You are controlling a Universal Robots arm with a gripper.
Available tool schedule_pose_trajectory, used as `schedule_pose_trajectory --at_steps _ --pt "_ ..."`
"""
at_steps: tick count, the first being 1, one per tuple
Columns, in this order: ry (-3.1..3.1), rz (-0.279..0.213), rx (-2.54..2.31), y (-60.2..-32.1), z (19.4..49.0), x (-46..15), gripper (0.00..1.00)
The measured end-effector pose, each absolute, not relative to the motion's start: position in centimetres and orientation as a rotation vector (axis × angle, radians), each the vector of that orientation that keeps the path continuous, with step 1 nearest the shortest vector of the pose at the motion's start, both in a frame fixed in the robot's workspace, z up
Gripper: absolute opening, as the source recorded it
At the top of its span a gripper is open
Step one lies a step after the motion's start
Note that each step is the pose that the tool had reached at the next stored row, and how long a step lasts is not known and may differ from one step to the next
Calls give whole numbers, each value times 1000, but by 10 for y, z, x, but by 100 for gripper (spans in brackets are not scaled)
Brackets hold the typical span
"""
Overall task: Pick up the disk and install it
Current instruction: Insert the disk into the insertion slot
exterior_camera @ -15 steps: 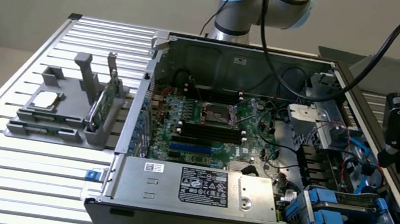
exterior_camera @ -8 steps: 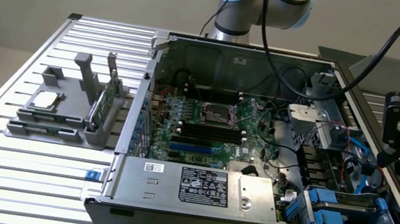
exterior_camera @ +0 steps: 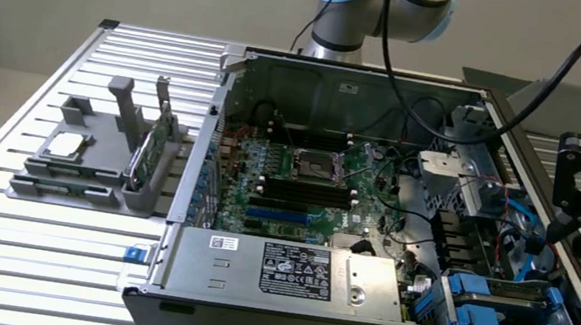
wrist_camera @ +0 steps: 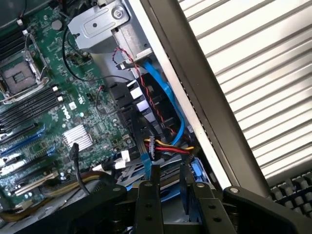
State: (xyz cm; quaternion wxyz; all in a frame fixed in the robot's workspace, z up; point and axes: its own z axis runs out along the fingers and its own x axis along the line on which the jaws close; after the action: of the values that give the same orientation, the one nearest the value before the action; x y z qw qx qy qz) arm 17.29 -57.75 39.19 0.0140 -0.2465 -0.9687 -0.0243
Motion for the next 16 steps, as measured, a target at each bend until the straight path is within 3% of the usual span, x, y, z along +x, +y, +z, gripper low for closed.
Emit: schedule_pose_trajectory --at_steps 16 --pt "-2943 -79 -1026 -577 375 177 31"
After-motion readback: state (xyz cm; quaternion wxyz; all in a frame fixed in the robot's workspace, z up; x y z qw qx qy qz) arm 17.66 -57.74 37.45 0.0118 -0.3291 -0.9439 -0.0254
